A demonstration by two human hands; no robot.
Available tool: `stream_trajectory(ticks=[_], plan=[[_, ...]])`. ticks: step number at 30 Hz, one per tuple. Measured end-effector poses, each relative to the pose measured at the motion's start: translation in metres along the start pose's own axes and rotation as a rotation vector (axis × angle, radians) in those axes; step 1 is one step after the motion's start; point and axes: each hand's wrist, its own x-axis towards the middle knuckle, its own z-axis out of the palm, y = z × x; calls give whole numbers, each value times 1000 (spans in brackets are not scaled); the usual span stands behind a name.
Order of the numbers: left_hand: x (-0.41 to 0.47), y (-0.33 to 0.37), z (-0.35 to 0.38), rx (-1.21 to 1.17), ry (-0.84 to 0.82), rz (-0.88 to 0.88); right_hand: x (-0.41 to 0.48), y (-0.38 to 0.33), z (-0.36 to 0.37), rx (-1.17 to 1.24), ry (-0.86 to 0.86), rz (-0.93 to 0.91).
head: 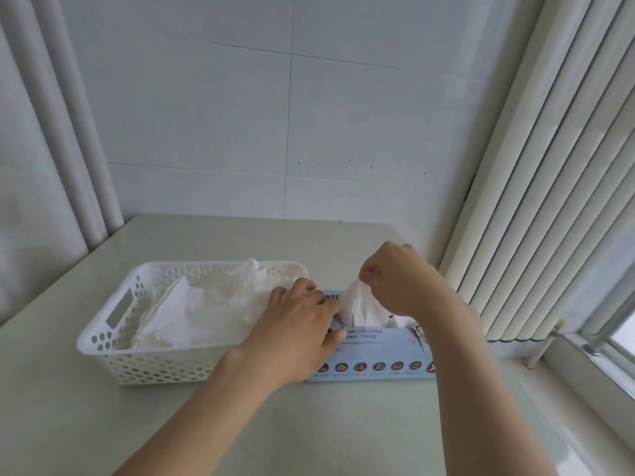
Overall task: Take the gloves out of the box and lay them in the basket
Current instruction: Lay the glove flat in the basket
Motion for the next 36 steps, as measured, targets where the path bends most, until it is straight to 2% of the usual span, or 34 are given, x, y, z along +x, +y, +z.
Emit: stream_trajectory(ticks=[4, 7, 10, 13, 16, 21, 25, 27, 30, 33, 36], plan=[[1, -3, 4, 0, 0, 3, -2, -9, -12, 103, 202, -15], [1, -4, -3, -88, 34, -16, -6, -17, -19, 240, 301, -54], [3, -9, -14, -248, 213, -26, -11, -26, -26, 435, 353, -39], [4, -14, -25, -509, 421, -86, -14, -37, -28, 770, 379, 2], [2, -19, -36, -811, 495, -170, -13, -48, -26, 1021, 302, 68], [3, -25, -39, -1178, 393, -176, -12, -59, -12, 1309, 82, 154], [2, -22, -47, -1328, 402, -297, -11, -57, -3, 1457, 3, 164], [0, -26, -49, -1422, 314, -305, -10, -54, -2, 1526, -58, 167], [-5, -30, -55, -1607, 254, -301, -5, -51, 4, 1482, -62, 138], [-6, -34, -60, -1562, 309, -304, -6, -54, 6, 1477, -5, 173], [-7, -38, -63, -1461, 335, -290, -8, -53, -1, 1535, -117, 231]])
